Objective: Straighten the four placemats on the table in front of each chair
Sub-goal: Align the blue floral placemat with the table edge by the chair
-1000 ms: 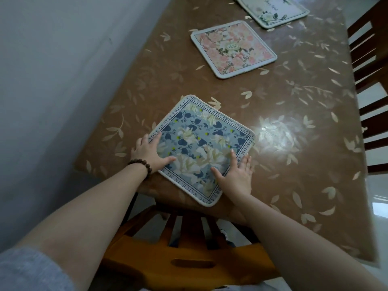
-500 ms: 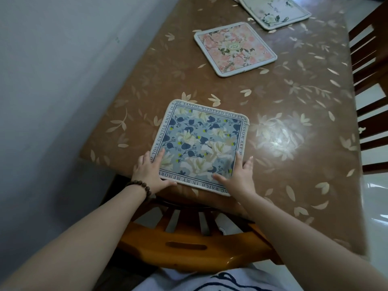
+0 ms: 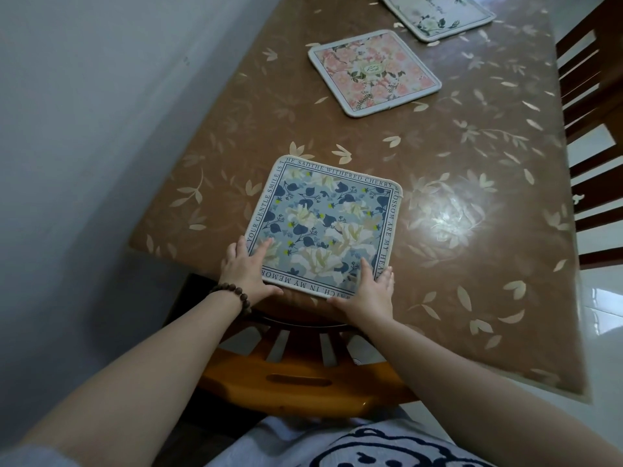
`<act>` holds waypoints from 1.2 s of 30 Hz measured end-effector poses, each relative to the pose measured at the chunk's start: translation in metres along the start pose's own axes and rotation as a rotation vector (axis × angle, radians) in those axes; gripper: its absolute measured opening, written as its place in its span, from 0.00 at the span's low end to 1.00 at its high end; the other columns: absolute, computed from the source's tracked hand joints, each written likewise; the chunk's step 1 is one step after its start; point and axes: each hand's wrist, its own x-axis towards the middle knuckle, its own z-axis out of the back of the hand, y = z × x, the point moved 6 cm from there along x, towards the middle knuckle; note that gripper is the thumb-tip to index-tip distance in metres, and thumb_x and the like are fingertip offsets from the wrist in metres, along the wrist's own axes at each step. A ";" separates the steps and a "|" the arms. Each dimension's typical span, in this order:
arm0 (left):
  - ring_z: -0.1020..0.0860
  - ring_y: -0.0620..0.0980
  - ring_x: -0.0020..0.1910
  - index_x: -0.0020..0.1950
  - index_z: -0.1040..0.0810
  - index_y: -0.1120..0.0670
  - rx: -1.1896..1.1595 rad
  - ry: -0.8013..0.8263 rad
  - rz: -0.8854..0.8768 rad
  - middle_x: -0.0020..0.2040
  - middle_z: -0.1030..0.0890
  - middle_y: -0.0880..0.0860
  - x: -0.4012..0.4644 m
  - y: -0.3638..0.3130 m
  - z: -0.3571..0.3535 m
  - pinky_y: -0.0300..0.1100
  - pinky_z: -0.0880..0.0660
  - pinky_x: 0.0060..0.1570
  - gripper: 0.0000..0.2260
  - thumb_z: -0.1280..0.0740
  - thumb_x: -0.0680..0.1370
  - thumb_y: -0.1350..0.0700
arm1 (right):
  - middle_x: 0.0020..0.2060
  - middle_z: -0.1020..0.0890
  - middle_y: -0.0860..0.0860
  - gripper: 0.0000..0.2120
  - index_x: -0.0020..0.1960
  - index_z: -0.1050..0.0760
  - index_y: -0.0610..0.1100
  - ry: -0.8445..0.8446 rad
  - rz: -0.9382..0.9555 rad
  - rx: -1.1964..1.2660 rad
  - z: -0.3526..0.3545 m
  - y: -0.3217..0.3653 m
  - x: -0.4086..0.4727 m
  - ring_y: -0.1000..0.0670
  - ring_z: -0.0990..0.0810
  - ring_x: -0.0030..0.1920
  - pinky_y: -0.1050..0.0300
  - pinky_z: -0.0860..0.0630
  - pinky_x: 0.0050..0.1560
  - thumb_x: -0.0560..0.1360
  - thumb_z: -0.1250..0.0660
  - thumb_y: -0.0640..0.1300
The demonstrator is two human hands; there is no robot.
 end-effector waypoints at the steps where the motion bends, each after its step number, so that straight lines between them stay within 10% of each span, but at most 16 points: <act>1: 0.50 0.61 0.72 0.74 0.51 0.40 0.001 0.001 -0.004 0.75 0.50 0.60 0.000 0.000 0.001 0.57 0.43 0.68 0.49 0.26 0.61 0.34 | 0.75 0.62 0.41 0.49 0.76 0.54 0.55 0.002 0.001 -0.010 -0.003 -0.002 -0.004 0.42 0.63 0.75 0.42 0.44 0.71 0.66 0.25 0.57; 16: 0.43 0.57 0.68 0.75 0.47 0.45 0.052 -0.040 -0.076 0.71 0.41 0.58 -0.007 0.006 0.006 0.52 0.38 0.65 0.49 0.26 0.61 0.34 | 0.73 0.65 0.35 0.57 0.75 0.67 0.54 -0.014 0.010 -0.248 -0.017 -0.013 -0.016 0.38 0.66 0.74 0.45 0.56 0.73 0.67 0.24 0.52; 36: 0.44 0.58 0.70 0.75 0.48 0.46 0.082 -0.053 -0.061 0.72 0.42 0.59 -0.016 0.007 0.003 0.53 0.40 0.67 0.50 0.28 0.61 0.32 | 0.74 0.64 0.39 0.53 0.75 0.66 0.55 -0.021 -0.002 -0.173 -0.019 -0.015 -0.022 0.41 0.63 0.75 0.45 0.48 0.73 0.68 0.27 0.56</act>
